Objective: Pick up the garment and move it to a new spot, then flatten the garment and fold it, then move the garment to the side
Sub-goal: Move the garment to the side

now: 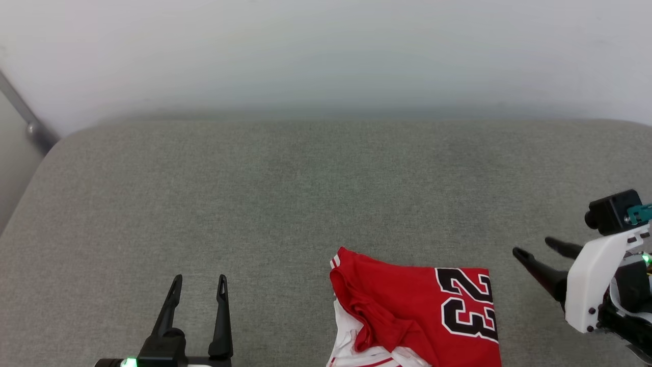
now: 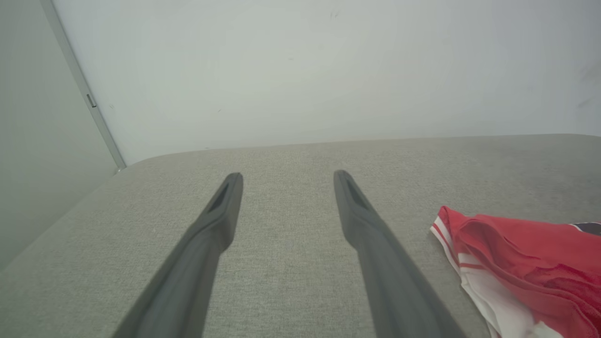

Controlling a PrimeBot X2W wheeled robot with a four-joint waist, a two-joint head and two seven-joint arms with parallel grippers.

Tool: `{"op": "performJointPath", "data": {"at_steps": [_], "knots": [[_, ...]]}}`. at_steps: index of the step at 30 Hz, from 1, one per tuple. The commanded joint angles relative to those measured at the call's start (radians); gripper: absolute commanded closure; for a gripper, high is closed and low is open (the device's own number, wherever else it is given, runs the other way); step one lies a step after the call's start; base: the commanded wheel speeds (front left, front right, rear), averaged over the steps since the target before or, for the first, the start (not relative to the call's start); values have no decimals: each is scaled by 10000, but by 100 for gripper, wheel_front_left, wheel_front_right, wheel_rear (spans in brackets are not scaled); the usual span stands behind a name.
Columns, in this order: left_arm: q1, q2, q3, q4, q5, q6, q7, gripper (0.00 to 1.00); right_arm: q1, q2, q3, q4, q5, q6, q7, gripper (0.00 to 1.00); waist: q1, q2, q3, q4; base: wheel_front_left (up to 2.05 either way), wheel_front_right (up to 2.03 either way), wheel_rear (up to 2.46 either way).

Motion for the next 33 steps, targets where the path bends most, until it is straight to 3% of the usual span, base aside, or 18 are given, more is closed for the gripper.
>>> {"op": "performJointPath", "data": {"at_steps": [1,4,10,26,27,28,33], "knots": [[-91,18,13,-23,53,-23,-21,0,99,-45,11,4,47,-8,14,0,0,0,115,50,0,0,0],[-297,2,-18,-29,81,-51,-21,0,307,-405,283,186,1148,-8,825,0,0,0,435,161,0,0,0],[-770,-29,-143,-42,93,-128,-21,0,636,-509,608,587,2754,-6,1729,0,0,0,1190,405,0,0,0],[-1691,-86,-410,137,57,-175,-21,0,386,-81,2133,1667,4091,-14,1381,0,0,0,2384,922,0,0,0],[-1692,-89,-422,133,49,-159,-21,0,340,-110,2212,1703,4070,-15,1285,65,0,0,2376,935,0,0,0],[-1681,-93,-436,147,41,-139,-21,0,276,-119,2255,1712,4090,-15,1149,100,0,0,2353,940,0,0,0],[-1222,-98,-291,290,-28,-12,-21,0,-461,-827,2736,991,4092,-6,319,100,0,0,1595,561,0,0,0]]}}
